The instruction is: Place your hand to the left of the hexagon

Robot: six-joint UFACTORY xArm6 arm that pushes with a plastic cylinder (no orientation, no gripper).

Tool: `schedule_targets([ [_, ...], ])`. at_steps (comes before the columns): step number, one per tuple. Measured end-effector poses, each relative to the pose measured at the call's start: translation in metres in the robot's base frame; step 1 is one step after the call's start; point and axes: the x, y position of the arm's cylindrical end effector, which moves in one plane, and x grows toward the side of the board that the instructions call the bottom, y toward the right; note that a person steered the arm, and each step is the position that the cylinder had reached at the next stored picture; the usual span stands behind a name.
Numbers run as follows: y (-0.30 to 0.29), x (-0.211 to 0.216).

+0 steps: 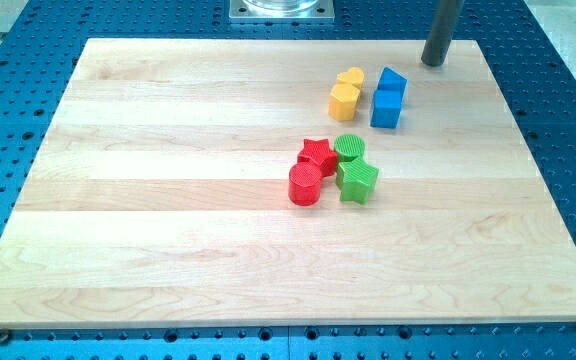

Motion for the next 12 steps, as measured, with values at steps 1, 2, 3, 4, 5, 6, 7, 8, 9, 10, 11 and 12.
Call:
schedule_targets([
  [1,0.000,0.000],
  [2,0.000,0.000],
  [3,0.001,0.002],
  [4,0.000,0.002],
  [5,-0.003,0.002],
  [6,-0.005,0.002],
  [7,-0.010,0.000],
  [8,-0.031,0.005],
  [9,-0.066,0.008],
  [10,-0.120,0.012],
  [11,-0.143,0.012],
  [12,-0.163,0.023],
])
